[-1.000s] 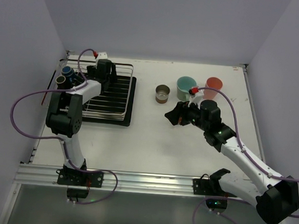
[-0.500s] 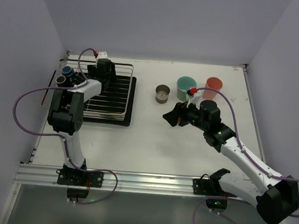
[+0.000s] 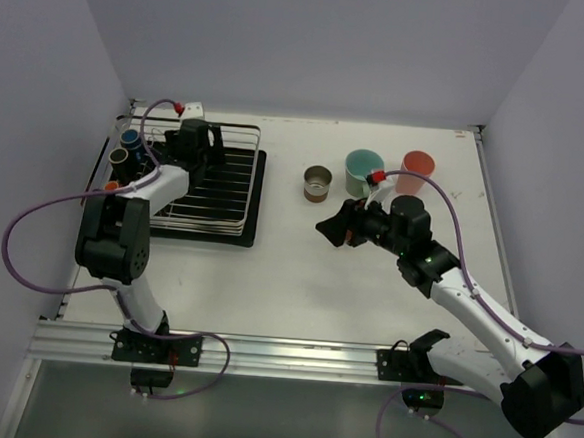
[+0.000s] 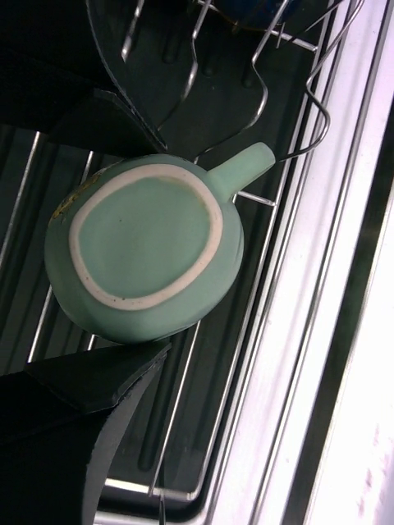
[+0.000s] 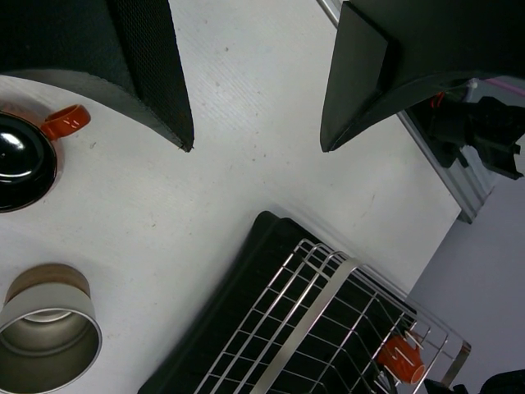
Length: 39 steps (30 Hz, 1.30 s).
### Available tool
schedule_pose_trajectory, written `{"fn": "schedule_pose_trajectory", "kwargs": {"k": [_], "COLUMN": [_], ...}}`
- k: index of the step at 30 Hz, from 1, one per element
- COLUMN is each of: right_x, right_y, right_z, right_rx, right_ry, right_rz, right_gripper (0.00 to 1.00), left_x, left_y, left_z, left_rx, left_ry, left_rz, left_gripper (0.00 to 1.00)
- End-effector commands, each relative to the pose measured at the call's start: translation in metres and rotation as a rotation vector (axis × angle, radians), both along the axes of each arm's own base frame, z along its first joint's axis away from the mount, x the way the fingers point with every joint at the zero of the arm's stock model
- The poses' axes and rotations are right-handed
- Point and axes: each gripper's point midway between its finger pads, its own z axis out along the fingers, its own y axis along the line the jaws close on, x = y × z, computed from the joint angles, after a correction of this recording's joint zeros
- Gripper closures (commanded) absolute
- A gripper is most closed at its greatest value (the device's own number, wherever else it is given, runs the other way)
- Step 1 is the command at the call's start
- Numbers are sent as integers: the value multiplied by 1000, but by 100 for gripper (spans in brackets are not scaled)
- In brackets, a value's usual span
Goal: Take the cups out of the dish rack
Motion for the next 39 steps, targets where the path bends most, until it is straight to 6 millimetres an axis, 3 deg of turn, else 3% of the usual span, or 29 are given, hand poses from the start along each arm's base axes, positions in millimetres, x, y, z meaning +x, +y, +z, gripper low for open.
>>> {"fn": "schedule_pose_trajectory", "kwargs": {"k": [1,5,6,7,10,11,12,13,20,22,24,25,31,39], "right_x": [-2,-4,-5,-4,-5,-5,-5,-8,-21,-26,-29,-33,-33,-19], "right_y": [10,16,17,19,25,29,32,39,74,84,92,101,124,140], "right_z": [22,29,28,34,38,49,49,61,86,95,106,103,118,116], "right_rx": [76,139,150,179,263,329,353,398,521,554,558,544,504,423], "right_ry": [-26,-6,3,-4,45,48,57,31,2,-24,-58,-53,-155,-197], "right_rz": [22,18,14,12,-6,-7,-5,19,148,194,231,252,313,321], "right_gripper": [34,34,34,34,34,34,34,34,34,34,34,34,33,33], "left_x": [1,-11,-14,-20,-35,-38,-46,-57,-128,-152,-169,-178,-209,-231], "left_y": [-4,-12,-15,-20,-40,-47,-53,-66,-125,-138,-146,-154,-177,-192], "left_z": [58,63,73,68,82,91,109,103,163,168,186,183,208,224], "left_rx": [-93,-159,-190,-216,-324,-361,-419,-468,-835,-912,-994,-1024,-1198,-1275], "left_ry": [-170,-186,-212,-201,-236,-264,-305,-286,-406,-409,-452,-434,-449,-443], "left_rz": [8,-14,-19,-40,-115,-143,-165,-226,-528,-601,-645,-669,-734,-776], "left_gripper": [74,79,80,81,82,83,83,83,83,83,83,83,83,83]}}
